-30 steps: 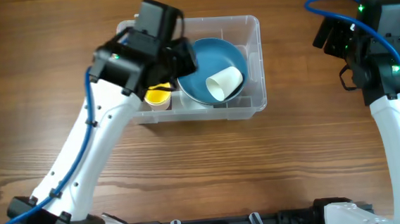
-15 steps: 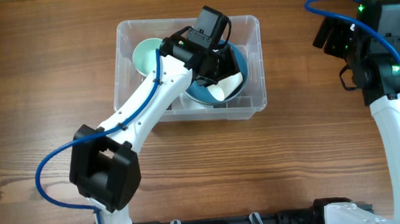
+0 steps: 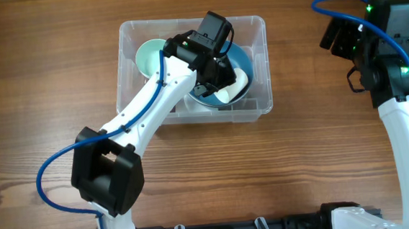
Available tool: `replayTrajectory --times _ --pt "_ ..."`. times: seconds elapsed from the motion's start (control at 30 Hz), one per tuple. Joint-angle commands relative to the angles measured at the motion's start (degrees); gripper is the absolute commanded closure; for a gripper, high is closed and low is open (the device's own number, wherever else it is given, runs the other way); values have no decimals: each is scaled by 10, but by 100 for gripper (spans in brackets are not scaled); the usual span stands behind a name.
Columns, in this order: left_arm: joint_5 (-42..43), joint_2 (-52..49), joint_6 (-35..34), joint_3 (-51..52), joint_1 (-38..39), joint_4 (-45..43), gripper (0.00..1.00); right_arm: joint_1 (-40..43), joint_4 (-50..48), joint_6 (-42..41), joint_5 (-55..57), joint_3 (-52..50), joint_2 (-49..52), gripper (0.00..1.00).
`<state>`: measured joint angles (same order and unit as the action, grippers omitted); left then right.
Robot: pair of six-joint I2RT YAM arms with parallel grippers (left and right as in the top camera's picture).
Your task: Pack container
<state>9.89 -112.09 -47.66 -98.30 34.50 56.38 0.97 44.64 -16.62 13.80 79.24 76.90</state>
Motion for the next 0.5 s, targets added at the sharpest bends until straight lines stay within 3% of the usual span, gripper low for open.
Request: replayTrajectory --times 0.0,0.47 --pt "-10 -18 -22 -2 1 0 56 0 0 5 12 8 5 0" --pt "-10 -51 -25 -2 1 -43 59 0 0 5 12 8 5 0"
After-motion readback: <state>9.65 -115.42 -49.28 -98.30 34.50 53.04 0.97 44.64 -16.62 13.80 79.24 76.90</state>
